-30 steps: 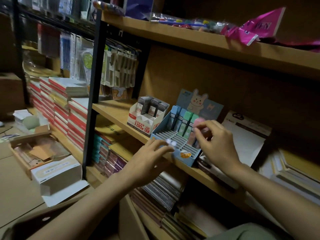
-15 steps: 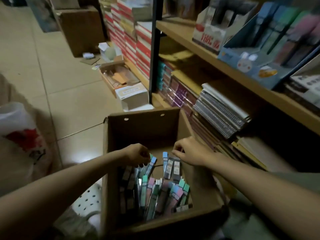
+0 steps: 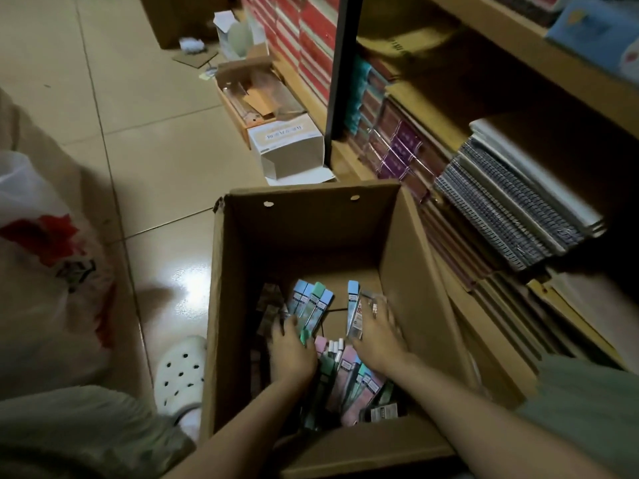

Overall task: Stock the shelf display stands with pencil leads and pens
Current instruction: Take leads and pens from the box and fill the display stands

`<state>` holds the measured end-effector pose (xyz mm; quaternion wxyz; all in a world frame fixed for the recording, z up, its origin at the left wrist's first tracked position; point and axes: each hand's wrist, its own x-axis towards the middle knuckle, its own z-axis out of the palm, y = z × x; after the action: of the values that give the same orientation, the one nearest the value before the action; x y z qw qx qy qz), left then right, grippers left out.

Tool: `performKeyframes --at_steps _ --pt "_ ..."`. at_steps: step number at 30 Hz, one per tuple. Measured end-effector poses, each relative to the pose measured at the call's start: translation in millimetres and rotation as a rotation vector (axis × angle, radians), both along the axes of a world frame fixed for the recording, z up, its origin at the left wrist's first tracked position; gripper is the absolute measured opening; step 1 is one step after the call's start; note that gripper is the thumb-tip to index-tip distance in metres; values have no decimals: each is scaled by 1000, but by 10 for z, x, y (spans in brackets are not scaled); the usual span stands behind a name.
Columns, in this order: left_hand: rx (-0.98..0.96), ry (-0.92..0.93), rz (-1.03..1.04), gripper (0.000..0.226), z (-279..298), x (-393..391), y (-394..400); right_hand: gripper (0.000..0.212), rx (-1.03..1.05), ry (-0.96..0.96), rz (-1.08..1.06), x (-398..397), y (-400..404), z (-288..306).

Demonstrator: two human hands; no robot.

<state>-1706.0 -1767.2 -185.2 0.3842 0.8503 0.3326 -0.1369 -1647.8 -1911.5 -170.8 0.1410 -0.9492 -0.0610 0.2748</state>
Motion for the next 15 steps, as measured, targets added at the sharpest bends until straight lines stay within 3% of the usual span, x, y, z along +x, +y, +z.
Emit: performKeyframes --at_steps 5,10,15 --pt "-41 83 -102 75 -295 48 151 85 -55 35 -37 167 39 -229" --pt "-21 77 -83 71 -411 222 142 83 -64 47 5 294 55 -431" --pt "132 31 -252 70 -426 180 -44 77 -73 -46 103 211 103 -594"
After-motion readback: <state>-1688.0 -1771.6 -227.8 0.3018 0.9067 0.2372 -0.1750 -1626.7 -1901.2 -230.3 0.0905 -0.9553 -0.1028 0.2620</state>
